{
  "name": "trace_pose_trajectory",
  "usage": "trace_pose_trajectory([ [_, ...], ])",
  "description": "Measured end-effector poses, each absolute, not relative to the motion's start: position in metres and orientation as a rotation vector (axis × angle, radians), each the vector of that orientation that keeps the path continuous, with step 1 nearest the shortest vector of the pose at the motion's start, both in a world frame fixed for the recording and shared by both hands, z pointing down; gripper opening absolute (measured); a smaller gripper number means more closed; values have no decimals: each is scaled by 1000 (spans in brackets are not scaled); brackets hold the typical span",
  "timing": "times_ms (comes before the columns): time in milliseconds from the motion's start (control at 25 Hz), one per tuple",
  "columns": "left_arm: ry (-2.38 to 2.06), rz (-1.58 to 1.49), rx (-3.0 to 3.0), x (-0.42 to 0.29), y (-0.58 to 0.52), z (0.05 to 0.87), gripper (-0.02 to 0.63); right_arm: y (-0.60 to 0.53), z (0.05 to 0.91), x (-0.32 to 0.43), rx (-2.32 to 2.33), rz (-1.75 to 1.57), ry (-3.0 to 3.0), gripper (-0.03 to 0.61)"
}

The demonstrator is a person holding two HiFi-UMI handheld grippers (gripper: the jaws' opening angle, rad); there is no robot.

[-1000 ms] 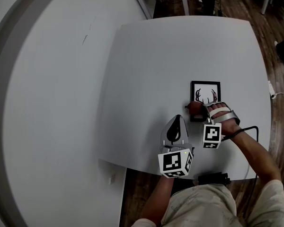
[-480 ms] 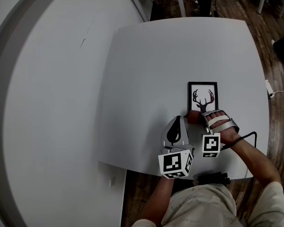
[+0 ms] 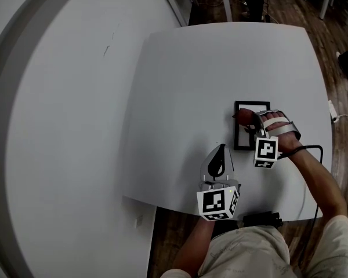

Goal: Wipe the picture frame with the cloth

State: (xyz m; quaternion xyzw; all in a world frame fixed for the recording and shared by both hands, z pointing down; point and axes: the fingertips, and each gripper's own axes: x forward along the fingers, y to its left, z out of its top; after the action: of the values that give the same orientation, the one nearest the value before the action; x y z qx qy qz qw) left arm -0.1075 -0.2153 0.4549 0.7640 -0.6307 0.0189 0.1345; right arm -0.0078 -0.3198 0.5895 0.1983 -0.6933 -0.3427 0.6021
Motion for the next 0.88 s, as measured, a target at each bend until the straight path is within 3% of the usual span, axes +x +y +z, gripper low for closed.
trace_pose_trajectory([
  [400,-1824,88,2192,-106,-209,465,0,-396,621,9,516,-658,-1579,95],
  [880,-1845,91,2172,-111,-210,466,0,-389,632,13,460,-713,-1555,95],
])
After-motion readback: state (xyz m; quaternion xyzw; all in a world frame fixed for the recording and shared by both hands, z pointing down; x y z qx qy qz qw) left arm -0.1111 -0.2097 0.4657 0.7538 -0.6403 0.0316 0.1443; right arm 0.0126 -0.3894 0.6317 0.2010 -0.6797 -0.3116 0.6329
